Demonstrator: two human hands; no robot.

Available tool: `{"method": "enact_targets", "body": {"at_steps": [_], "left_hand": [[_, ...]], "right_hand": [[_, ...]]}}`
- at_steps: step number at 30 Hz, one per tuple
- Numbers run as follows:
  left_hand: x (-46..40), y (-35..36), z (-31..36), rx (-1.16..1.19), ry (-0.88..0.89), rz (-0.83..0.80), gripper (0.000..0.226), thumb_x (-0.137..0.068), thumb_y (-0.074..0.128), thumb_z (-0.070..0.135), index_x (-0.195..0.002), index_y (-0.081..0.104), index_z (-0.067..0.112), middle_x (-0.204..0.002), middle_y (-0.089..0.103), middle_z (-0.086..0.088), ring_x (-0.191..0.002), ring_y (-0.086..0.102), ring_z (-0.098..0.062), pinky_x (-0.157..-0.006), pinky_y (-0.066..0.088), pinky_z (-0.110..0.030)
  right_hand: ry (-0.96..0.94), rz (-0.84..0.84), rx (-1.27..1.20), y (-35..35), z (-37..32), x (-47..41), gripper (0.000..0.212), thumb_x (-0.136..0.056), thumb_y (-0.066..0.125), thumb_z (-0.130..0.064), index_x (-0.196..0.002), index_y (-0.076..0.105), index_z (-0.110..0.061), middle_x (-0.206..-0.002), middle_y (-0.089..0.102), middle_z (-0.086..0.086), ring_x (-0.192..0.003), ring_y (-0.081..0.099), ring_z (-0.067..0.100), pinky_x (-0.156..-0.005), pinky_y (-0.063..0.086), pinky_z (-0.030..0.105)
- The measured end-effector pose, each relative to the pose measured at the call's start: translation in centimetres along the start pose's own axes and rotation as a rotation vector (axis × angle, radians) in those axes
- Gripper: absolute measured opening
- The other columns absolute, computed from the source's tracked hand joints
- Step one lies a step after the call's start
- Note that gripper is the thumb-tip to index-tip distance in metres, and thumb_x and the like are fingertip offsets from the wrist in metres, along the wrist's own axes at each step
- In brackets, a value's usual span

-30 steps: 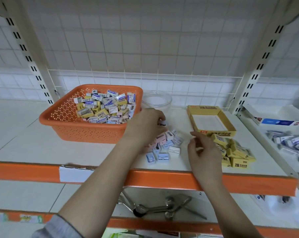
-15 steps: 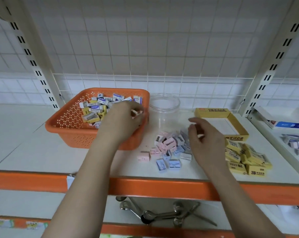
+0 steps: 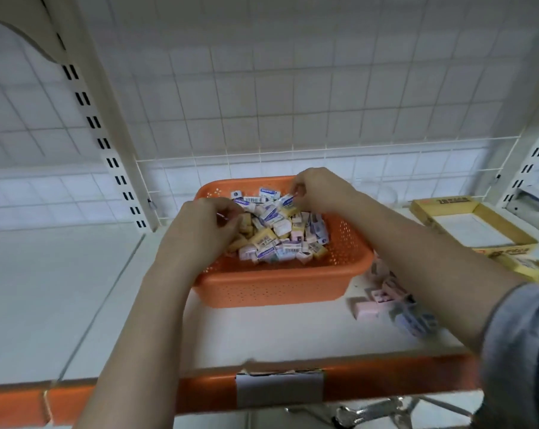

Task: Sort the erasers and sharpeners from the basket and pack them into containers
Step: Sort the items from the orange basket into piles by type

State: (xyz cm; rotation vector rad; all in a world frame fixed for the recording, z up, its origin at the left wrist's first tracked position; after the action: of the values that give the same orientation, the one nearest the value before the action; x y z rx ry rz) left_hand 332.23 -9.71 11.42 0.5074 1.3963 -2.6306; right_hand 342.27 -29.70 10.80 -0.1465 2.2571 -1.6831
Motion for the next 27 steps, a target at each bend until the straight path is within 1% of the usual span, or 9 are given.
{"method": "enact_targets", "body": {"at_steps": [3, 7, 9, 12, 15, 18, 22, 25, 27], "left_hand": [[-0.4, -0.1, -0.9, 0.009, 0.030, -0.041, 0.016, -0.088, 0.060, 0.020, -0.101, 0.070, 0.025, -0.093, 0.067, 0.010, -0.082, 0.059, -0.004, -0.064, 0.038, -0.013], [-0.7, 0.3, -1.5, 0.012, 0.036, -0.081, 0.019, -0.088, 0.060, 0.022, -0.105, 0.069, 0.025, -0.095, 0.066, 0.010, -0.084, 0.058, -0.004, -0.071, 0.039, -0.018], [-0.8, 0.5, -1.8, 0.003, 0.033, -0.089, 0.019, -0.088, 0.060, 0.024, -0.105, 0.069, 0.026, -0.094, 0.066, 0.010, -0.084, 0.058, -0.004, -0.072, 0.040, -0.020], [-1.4, 0.3, -1.9, -0.002, 0.021, -0.088, 0.018, -0.088, 0.060, 0.023, -0.104, 0.069, 0.024, -0.093, 0.066, 0.010, -0.084, 0.058, -0.005, -0.075, 0.045, -0.023], [-2.5, 0.2, -1.5, -0.047, 0.057, -0.122, 0.018, -0.089, 0.059, 0.020, -0.103, 0.070, 0.021, -0.091, 0.063, 0.009, -0.084, 0.057, -0.007, -0.077, 0.046, -0.023], [-4.6, 0.8, -1.1, -0.105, 0.097, -0.193, 0.017, -0.089, 0.059, 0.019, -0.101, 0.071, 0.018, -0.095, 0.066, 0.005, -0.087, 0.059, -0.010, -0.082, 0.050, -0.027], [-7.6, 2.7, 0.2, -0.183, 0.128, -0.283, 0.020, -0.084, 0.055, 0.022, -0.086, 0.072, 0.012, -0.095, 0.071, -0.004, -0.082, 0.062, -0.018, -0.081, 0.054, -0.039], [-9.0, 4.3, 1.8, -0.213, 0.155, -0.366, 0.019, -0.087, 0.061, 0.020, -0.092, 0.073, 0.006, -0.095, 0.071, -0.006, -0.087, 0.064, -0.019, -0.076, 0.052, -0.033], [-9.7, 5.3, 2.4, -0.246, 0.152, -0.388, 0.022, -0.086, 0.065, 0.025, -0.092, 0.072, 0.005, -0.091, 0.069, -0.006, -0.085, 0.064, -0.020, -0.070, 0.048, -0.030]], "right_hand": [[-0.068, -0.195, 0.254, 1.4, -0.3, -1.7, 0.026, -0.080, 0.065, -0.016, -0.103, 0.065, -0.029, -0.110, 0.061, -0.007, -0.100, 0.057, 0.018, -0.087, 0.050, 0.036], [-0.131, -0.253, 0.385, 2.2, 0.0, -2.6, 0.034, -0.071, 0.072, -0.017, -0.100, 0.062, -0.032, -0.109, 0.062, -0.006, -0.096, 0.058, 0.020, -0.083, 0.053, 0.039], [-0.167, -0.254, 0.403, 2.3, 0.0, -2.7, 0.029, -0.069, 0.073, -0.017, -0.092, 0.058, -0.027, -0.105, 0.061, -0.004, -0.093, 0.057, 0.021, -0.081, 0.054, 0.040], [-0.193, -0.249, 0.380, 2.2, 0.3, -2.7, 0.031, -0.069, 0.076, -0.018, -0.094, 0.057, -0.021, -0.101, 0.058, -0.003, -0.092, 0.055, 0.021, -0.081, 0.051, 0.038], [-0.173, -0.223, 0.244, 1.5, 1.0, -2.1, 0.030, -0.071, 0.078, -0.017, -0.084, 0.051, -0.020, -0.094, 0.061, 0.002, -0.088, 0.056, 0.023, -0.078, 0.050, 0.037], [-0.097, -0.108, 0.112, 0.1, 1.1, -0.7, 0.023, -0.075, 0.075, -0.026, -0.082, 0.054, -0.018, -0.091, 0.064, 0.003, -0.088, 0.060, 0.022, -0.078, 0.051, 0.038], [0.069, 0.220, -0.229, -1.8, 0.9, 2.8, 0.025, -0.077, 0.075, -0.033, -0.084, 0.060, -0.015, -0.084, 0.065, -0.001, -0.080, 0.061, 0.016, -0.072, 0.051, 0.032], [0.122, 0.401, -0.454, -2.3, 0.0, 7.0, 0.023, -0.077, 0.077, -0.035, -0.081, 0.061, -0.019, -0.075, 0.064, -0.008, -0.069, 0.059, 0.002, -0.062, 0.046, 0.012], [0.165, 0.492, -0.577, -2.3, -0.8, 10.0, 0.018, -0.077, 0.076, -0.033, -0.077, 0.059, -0.026, -0.073, 0.064, -0.011, -0.062, 0.056, -0.002, -0.058, 0.042, 0.007]]}}
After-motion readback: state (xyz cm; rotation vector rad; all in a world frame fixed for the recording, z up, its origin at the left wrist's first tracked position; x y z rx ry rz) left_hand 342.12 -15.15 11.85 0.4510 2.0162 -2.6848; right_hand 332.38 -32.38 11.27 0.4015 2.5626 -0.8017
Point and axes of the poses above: each hand's wrist, its own x-axis away from the middle knuckle, its own y-axis out of the palm, z = x × y, the point moved 2 cm from there along -x, towards the middle knuckle
